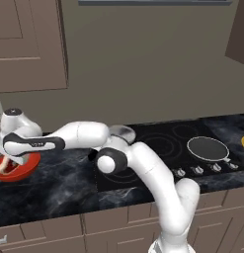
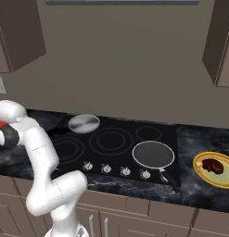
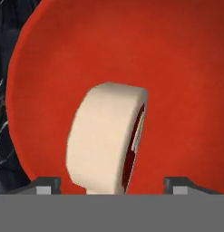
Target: Place one of the steaks on the plate and the other in the bowl. Then place the bowl in the fridge.
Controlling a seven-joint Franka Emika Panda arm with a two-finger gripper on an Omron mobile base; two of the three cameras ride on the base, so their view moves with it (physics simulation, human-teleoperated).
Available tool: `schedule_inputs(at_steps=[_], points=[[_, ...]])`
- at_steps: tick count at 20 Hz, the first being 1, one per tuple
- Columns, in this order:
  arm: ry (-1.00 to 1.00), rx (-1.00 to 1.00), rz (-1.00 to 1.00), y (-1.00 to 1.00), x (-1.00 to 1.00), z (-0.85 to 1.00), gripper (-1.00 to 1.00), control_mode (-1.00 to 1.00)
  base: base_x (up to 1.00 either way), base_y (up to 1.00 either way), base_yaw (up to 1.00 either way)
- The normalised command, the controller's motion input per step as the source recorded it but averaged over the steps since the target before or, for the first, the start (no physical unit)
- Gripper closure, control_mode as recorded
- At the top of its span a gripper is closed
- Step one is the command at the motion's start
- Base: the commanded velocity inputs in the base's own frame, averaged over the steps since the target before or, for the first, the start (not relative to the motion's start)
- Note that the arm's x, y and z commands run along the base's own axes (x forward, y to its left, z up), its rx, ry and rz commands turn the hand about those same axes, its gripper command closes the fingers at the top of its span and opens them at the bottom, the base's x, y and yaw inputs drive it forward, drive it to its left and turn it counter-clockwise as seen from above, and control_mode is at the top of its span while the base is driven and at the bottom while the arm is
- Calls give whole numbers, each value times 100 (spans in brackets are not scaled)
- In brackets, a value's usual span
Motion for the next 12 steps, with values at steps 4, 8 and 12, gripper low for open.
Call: schedule_inputs(at_steps=[4,8,12], points=[[-31,2,0,-89,-61,1,-100,-100,0,0,0],[-43,17,0,-100,-97,-7,-100,-100,0,0,0],[-48,24,0,-100,-99,-20,-100,-100,0,0,0]])
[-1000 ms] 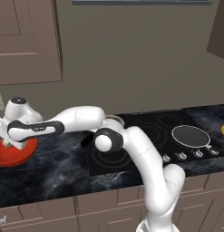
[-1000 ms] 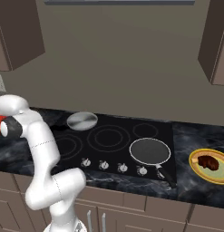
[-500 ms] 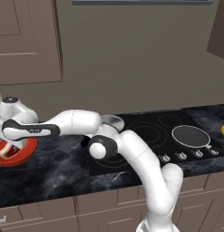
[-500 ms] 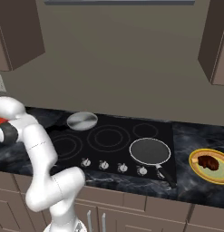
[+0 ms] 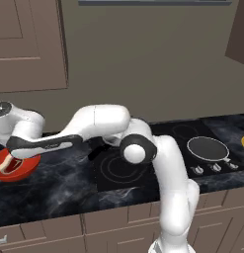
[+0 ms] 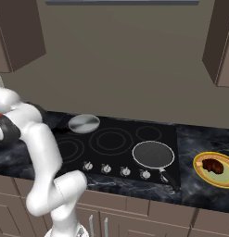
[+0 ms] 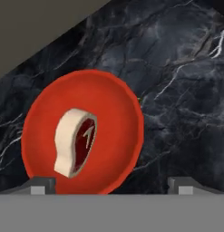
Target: Place one of the steaks on the plate and the other in the bowl. Then place the bowl in the fridge.
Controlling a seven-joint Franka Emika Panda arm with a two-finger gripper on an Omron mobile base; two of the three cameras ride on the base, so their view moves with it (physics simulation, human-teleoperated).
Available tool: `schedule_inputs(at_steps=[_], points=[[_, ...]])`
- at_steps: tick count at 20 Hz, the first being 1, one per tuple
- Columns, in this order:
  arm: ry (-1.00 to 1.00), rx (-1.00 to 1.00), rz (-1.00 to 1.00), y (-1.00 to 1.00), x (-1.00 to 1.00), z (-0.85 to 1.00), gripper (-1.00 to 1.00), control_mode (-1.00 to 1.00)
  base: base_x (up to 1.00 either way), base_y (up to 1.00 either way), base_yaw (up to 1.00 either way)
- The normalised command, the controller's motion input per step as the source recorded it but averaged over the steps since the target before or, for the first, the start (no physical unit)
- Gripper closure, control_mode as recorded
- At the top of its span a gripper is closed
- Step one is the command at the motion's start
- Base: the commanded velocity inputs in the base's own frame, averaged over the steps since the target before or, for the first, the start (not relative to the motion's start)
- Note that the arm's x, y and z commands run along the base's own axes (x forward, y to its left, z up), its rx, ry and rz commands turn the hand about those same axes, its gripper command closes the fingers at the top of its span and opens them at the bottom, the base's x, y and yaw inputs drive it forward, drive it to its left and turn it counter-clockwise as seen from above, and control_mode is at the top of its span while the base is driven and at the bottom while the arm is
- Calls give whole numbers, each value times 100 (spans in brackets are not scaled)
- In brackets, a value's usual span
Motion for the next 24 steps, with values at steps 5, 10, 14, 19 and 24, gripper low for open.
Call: schedule_inputs(at_steps=[5,10,14,19,24], points=[[-41,40,0,-100,-72,29,-100,-100,0,0,0],[-11,40,0,-100,-44,74,-100,-100,0,0,0],[3,28,0,-81,-13,100,-100,-100,0,0,0],[7,2,0,-59,-18,100,-100,-100,0,0,0],[8,-8,0,-55,-24,100,-100,-100,0,0,0]])
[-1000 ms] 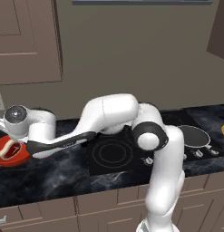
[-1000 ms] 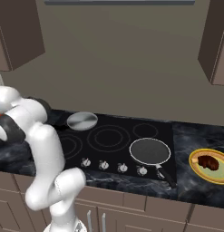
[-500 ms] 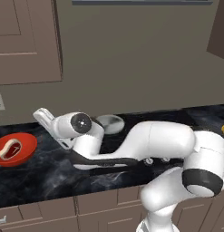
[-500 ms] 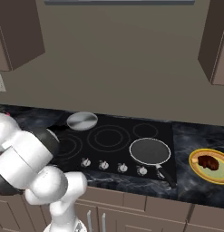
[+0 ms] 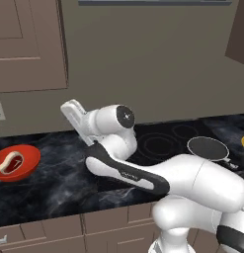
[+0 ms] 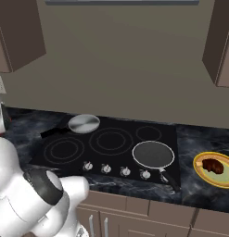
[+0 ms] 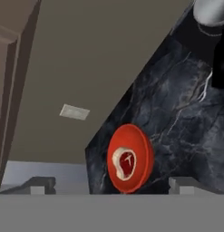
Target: Place one of the steaks on the plate and the other in the bowl. Then place the bowl in the fridge.
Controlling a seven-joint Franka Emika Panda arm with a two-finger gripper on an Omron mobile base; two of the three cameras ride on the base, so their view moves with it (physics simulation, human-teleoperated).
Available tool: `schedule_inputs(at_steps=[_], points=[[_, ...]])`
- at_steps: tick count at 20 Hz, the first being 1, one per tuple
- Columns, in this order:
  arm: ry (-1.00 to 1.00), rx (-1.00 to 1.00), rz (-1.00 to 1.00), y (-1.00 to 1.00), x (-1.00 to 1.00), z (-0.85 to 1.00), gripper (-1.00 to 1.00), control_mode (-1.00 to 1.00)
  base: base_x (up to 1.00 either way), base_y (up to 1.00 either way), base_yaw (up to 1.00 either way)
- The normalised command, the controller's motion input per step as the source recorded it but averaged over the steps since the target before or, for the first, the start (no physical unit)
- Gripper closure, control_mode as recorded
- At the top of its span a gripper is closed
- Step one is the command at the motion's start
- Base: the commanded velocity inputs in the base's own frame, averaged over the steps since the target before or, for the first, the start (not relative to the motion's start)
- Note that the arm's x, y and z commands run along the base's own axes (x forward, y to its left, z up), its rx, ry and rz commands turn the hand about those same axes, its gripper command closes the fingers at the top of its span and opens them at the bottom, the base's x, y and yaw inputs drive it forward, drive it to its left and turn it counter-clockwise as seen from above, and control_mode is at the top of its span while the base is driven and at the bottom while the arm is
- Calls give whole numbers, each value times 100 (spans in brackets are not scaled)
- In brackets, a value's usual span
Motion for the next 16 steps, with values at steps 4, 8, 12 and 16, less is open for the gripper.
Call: schedule_inputs(at_steps=[4,8,12,16], points=[[13,-22,3,-28,-9,73,-100,-100,0,0,0],[0,-45,16,-51,-17,12,-100,-100,0,0,0],[0,-56,32,-82,-31,-1,-100,-100,0,0,0],[-4,-47,37,-100,-40,-29,-100,-100,0,0,0]])
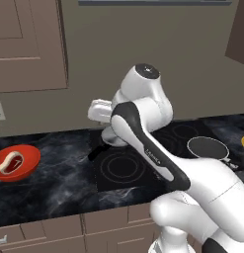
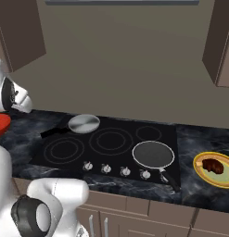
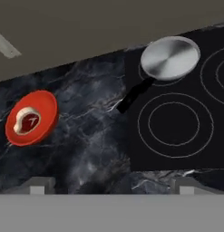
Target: Place one of the steaks on the plate and the other in the bowl. Then place the bowl in the fridge.
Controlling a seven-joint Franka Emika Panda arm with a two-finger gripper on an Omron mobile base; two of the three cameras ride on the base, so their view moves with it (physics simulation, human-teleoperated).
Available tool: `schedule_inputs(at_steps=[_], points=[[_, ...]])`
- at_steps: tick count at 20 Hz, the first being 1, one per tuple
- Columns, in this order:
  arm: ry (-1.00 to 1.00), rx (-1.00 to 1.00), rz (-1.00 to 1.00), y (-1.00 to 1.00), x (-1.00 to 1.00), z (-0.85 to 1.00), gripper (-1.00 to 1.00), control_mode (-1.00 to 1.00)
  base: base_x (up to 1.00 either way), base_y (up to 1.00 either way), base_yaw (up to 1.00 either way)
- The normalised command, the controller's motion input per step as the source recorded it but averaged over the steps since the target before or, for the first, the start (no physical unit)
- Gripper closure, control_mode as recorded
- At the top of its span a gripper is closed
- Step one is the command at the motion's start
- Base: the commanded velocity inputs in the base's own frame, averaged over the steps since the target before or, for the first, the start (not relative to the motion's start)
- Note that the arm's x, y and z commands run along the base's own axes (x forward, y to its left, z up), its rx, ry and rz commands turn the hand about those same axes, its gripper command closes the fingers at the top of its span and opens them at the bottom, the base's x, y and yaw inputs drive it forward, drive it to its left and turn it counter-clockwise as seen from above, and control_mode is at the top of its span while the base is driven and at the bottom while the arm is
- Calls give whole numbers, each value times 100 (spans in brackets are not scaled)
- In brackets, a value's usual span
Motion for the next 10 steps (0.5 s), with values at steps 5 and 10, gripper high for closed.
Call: schedule_inputs(at_steps=[5,10], points=[[-25,-14,28,-100,-16,-77,-100,-100,0,0,0],[-44,5,31,-100,-6,-32,-100,-100,0,0,0]])
